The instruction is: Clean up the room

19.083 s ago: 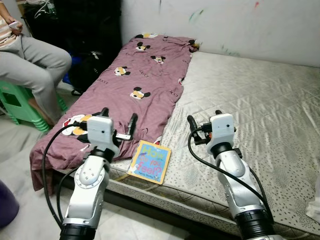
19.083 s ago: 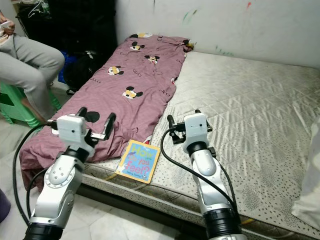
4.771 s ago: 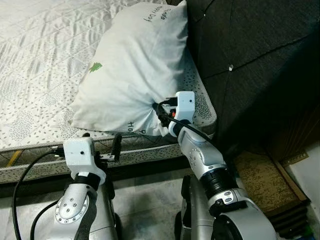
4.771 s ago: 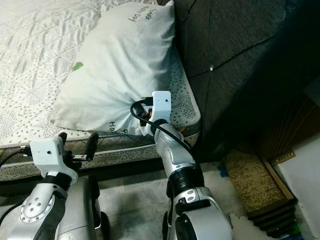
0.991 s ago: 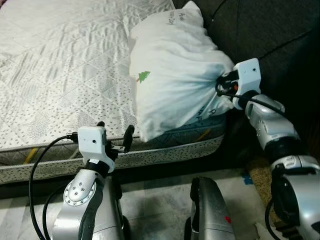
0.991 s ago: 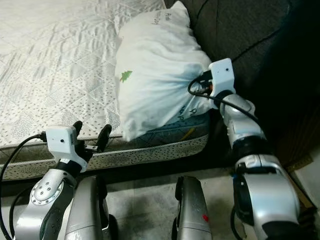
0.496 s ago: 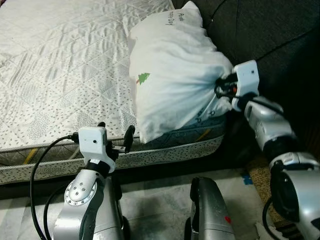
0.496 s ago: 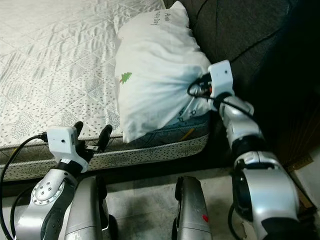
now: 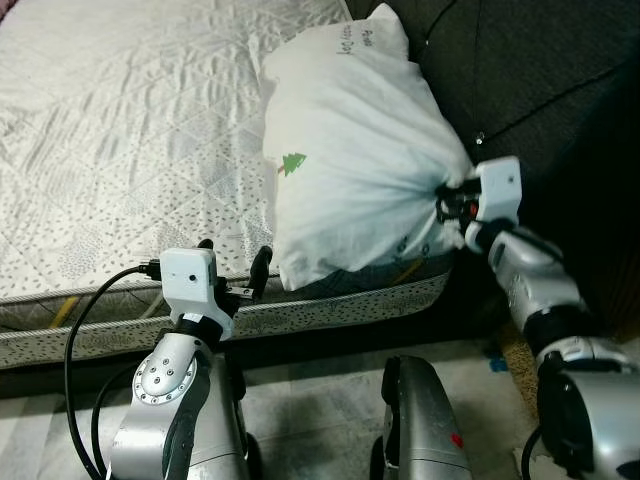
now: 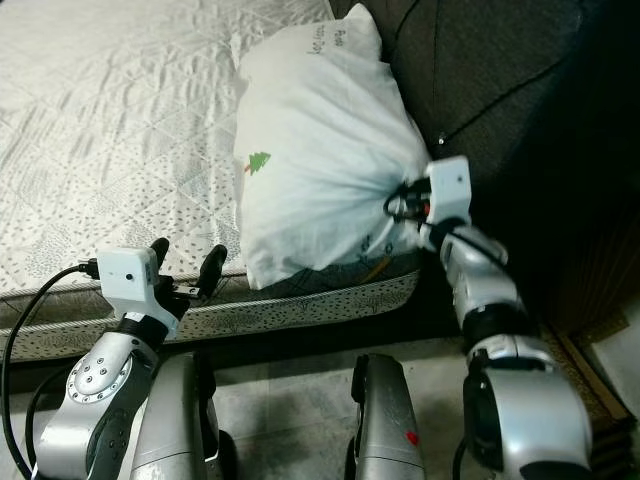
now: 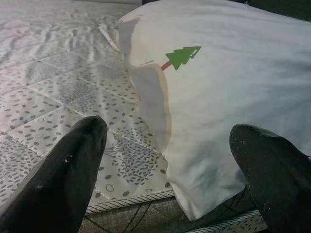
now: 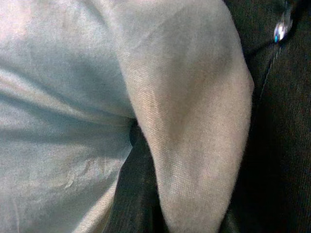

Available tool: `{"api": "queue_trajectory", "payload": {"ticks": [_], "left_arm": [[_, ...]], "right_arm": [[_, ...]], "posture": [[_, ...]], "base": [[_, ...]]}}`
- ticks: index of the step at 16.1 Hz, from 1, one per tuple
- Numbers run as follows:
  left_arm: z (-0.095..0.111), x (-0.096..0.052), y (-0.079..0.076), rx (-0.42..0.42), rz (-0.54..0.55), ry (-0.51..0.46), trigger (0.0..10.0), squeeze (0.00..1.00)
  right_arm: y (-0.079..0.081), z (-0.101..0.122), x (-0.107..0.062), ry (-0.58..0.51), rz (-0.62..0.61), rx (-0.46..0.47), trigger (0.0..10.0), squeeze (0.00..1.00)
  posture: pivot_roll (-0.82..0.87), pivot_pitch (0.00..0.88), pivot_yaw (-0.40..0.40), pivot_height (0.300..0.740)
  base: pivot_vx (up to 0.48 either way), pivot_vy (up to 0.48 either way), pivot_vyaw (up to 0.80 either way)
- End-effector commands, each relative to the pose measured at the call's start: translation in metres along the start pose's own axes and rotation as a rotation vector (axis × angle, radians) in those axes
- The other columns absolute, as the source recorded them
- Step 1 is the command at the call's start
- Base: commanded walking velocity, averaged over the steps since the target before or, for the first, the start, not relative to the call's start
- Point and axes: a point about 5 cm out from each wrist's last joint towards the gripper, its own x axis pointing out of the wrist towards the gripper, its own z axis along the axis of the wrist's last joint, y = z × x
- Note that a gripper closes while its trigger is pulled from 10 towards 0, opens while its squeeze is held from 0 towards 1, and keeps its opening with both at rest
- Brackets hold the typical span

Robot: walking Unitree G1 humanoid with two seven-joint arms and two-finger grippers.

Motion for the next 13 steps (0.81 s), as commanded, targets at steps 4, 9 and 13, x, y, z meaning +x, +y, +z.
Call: {"api": "queue_trajectory", "payload": {"ticks": [4,9,13], "left_arm": [[0.0,0.004,0.003,0.022,-0.006,0.004,10.0,0.0],[0.0,0.005,0.002,0.024,-0.004,-0.005,10.0,0.0],[-0.001,0.006,0.003,0.029,-0.006,-0.005,10.0,0.0]], "right_arm": [[0.001,0.018,0.003,-0.102,-0.073,-0.052,10.0,1.0],[-0.002,0.043,0.0,-0.233,-0.134,-0.111,10.0,1.0],[-0.011,0.023,-0.016,-0.199,-0.148,-0.101,10.0,1.0]], "posture": [[0.0,0.099,0.022,0.53],[0.0,0.077,0.017,0.53],[-0.01,0.065,0.025,0.53]], "base": [[0.0,0.0,0.0],[0.0,0.0,0.0],[0.0,0.0,0.0]]}}
